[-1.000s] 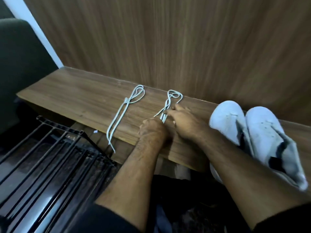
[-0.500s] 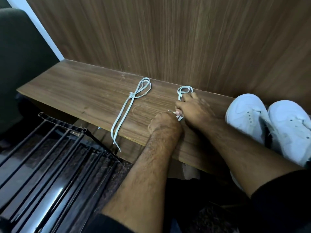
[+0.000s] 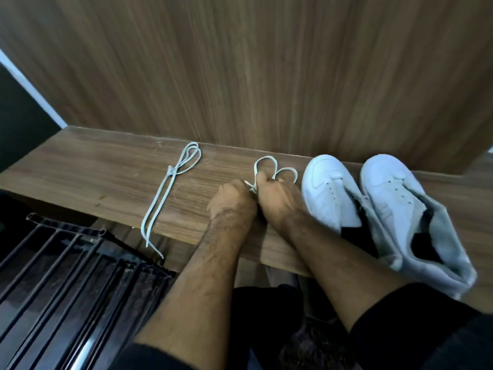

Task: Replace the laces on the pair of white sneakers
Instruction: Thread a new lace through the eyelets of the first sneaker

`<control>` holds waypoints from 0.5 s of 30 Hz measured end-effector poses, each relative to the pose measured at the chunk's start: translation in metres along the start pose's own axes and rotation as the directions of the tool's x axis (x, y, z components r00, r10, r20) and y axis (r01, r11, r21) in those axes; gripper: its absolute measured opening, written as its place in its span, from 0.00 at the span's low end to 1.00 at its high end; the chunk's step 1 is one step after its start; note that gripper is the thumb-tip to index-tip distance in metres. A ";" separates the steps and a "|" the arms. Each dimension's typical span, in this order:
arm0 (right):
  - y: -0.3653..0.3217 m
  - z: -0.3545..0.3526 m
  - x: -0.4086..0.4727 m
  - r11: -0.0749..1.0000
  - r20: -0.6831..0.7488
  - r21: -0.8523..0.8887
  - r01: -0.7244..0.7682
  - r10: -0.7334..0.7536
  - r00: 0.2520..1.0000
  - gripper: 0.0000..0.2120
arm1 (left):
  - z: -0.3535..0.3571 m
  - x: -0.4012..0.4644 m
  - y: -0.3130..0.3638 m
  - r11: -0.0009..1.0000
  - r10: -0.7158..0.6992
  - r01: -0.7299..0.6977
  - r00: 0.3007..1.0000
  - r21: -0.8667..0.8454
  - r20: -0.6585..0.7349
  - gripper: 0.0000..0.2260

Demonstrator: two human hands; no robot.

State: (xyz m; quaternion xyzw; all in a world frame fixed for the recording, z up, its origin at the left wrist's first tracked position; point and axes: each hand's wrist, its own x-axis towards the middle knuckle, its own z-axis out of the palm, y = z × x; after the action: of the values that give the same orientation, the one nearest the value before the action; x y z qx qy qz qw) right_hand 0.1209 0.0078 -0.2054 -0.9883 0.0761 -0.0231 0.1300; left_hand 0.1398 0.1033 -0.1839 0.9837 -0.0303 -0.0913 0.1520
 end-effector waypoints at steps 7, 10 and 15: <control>0.026 -0.074 0.005 0.666 -0.102 0.729 -0.160 0.336 0.936 0.07 | -0.022 -0.025 0.061 0.825 0.185 -0.299 0.945 -0.480 -0.271 0.03; 0.059 -0.107 -0.011 0.506 -0.145 0.857 -0.095 0.414 0.899 0.07 | -0.024 -0.049 0.093 0.592 0.239 -0.427 0.903 -0.683 -0.357 0.04; 0.111 -0.147 -0.068 0.354 -0.341 0.924 0.149 0.579 0.741 0.05 | -0.018 -0.086 0.159 0.244 0.307 -0.489 0.858 -0.838 -0.412 0.02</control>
State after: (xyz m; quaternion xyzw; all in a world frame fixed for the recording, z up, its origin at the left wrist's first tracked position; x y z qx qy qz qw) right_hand 0.0277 -0.1247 -0.0938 -0.6545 0.2288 -0.3674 0.6199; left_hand 0.0535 -0.0356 -0.1037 0.6864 -0.2096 0.0300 0.6957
